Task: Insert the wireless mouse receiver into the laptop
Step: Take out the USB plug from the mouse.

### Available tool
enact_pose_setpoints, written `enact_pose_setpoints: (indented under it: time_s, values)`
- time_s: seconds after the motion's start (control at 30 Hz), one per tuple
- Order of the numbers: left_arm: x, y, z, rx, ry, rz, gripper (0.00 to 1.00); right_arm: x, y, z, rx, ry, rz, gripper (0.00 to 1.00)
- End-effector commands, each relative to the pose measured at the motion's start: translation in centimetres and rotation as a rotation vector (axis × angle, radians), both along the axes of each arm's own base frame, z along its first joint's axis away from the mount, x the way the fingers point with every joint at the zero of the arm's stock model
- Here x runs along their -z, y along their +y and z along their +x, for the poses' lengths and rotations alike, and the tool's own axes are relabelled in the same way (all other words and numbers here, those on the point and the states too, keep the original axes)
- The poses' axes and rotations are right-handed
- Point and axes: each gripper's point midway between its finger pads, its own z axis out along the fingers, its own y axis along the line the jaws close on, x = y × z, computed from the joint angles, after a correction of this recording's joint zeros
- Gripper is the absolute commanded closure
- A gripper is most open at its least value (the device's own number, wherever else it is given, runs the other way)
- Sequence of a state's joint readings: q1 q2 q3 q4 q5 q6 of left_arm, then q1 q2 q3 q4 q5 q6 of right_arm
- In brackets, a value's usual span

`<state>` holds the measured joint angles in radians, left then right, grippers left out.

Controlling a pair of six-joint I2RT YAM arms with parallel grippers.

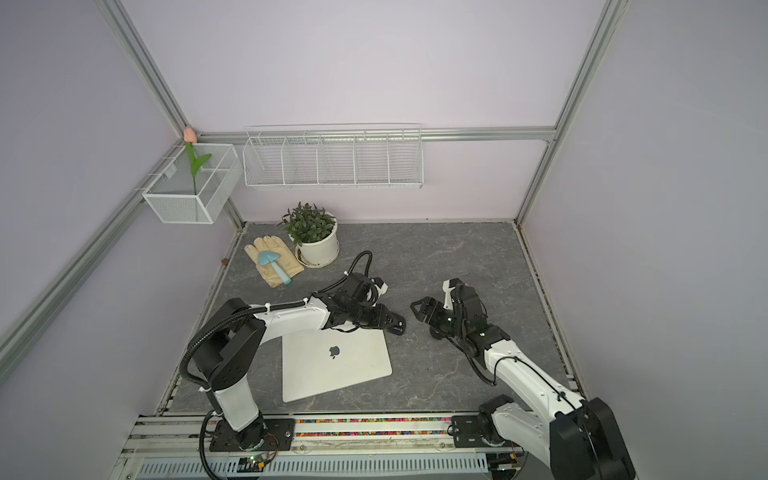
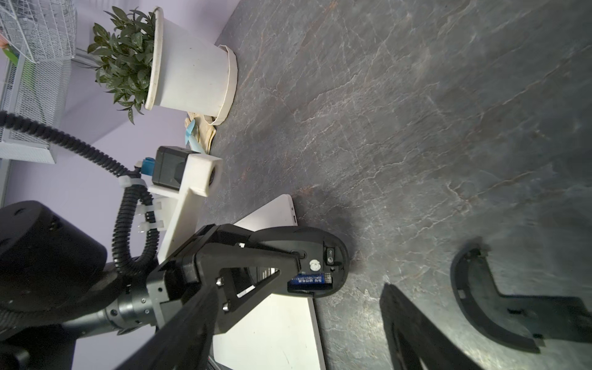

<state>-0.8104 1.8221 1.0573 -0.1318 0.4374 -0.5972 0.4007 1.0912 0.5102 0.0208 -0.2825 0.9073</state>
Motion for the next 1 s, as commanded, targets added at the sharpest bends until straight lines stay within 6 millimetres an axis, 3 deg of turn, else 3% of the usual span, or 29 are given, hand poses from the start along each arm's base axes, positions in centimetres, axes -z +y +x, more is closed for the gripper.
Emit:
enact_pose_setpoints:
  time_s: [0.0,0.3,0.63,0.97]
  values:
    - [0.7,0.2,-0.1,-0.004,0.019,0.068,1.00,-0.1,1.0,0.7,0.021,0.020,0.103,0.18]
    - [2.3,0.2,-0.4,0.012,0.039,0.154,1.00,2.4,2.9,1.2,0.026,0.080,0.183,0.18]
    - [2.4,0.3,-0.4,0.011,0.033,0.163,1.00,4.8,5.4,1.0,-0.009,0.124,0.219,0.22]
    - [2.3,0.2,-0.4,0.016,0.028,0.159,1.00,6.1,6.2,0.4,-0.018,0.162,0.235,0.23]
